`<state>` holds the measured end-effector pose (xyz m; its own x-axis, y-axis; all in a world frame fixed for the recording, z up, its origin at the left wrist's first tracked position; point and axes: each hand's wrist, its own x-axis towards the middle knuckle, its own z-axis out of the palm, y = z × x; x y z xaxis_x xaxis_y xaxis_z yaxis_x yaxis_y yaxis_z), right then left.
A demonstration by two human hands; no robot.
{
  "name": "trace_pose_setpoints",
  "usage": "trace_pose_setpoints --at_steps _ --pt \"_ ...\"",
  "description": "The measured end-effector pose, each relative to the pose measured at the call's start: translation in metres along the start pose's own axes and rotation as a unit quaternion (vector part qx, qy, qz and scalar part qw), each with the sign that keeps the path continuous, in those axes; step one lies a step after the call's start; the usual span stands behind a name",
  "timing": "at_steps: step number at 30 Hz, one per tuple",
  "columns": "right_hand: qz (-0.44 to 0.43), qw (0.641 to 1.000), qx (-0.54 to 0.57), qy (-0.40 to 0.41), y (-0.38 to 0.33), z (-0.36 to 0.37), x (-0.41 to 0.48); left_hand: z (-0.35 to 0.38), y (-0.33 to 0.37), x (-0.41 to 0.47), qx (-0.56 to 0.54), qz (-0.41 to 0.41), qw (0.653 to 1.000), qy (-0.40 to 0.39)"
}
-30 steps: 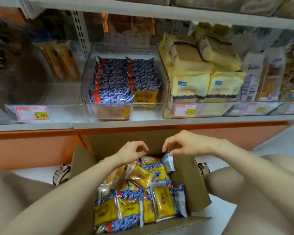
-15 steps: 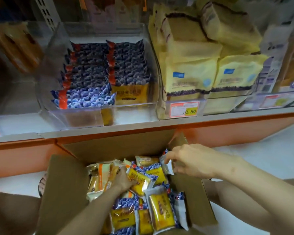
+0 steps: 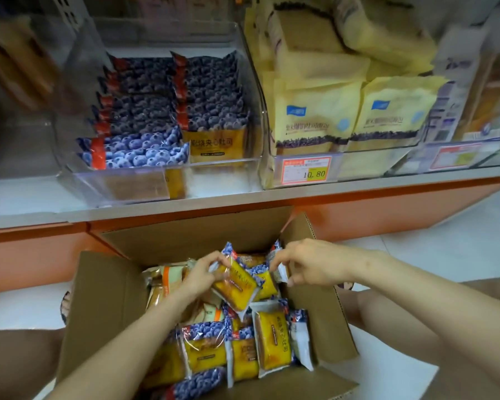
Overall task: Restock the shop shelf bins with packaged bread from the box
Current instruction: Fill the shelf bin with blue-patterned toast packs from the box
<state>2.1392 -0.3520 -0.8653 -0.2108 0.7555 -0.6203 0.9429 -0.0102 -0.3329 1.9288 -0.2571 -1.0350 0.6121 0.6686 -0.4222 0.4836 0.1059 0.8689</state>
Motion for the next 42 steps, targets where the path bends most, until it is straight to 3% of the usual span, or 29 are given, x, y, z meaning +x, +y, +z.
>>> trace_pose_setpoints --at_steps 5,11,13,15,16,18,20,24,30,37,42 --pt "-0.004 0.987 0.139 0.076 -0.003 0.012 0.001 -0.029 0.057 -0.019 -0.156 0.030 0.982 -0.099" --pt "-0.022 0.932 0.361 0.029 -0.005 0.001 -0.005 -0.004 0.090 -0.032 -0.278 0.061 0.941 -0.184" --pt "0.000 0.930 0.368 0.024 0.000 0.000 -0.008 0.007 0.080 -0.031 -0.332 0.038 0.926 -0.177" --pt "0.028 0.940 0.339 0.034 0.008 0.003 -0.009 0.021 0.057 -0.026 -0.354 -0.041 0.927 -0.121" --pt "0.044 0.944 0.323 0.043 0.012 0.004 -0.010 0.030 0.042 -0.026 -0.322 -0.095 0.937 -0.095" --pt "0.071 0.951 0.295 0.052 0.018 0.004 -0.011 0.053 0.009 -0.025 -0.133 -0.158 0.974 -0.090" --pt "0.084 0.958 0.269 0.052 0.021 0.001 -0.012 0.075 -0.020 -0.019 0.083 -0.110 0.985 -0.100" --pt "0.075 0.967 0.238 0.051 0.018 -0.007 -0.013 0.099 -0.028 -0.009 0.265 -0.048 0.951 -0.151" --pt "0.059 0.978 0.196 0.048 0.013 -0.018 -0.014 0.104 -0.014 0.004 0.344 0.006 0.918 -0.198" --pt "0.058 0.986 0.154 0.030 0.007 -0.017 -0.014 0.105 0.007 -0.007 0.297 -0.064 0.882 -0.360" --pt "0.048 0.989 0.140 0.023 0.000 -0.022 -0.014 0.100 0.027 -0.015 0.315 -0.060 0.865 -0.385"
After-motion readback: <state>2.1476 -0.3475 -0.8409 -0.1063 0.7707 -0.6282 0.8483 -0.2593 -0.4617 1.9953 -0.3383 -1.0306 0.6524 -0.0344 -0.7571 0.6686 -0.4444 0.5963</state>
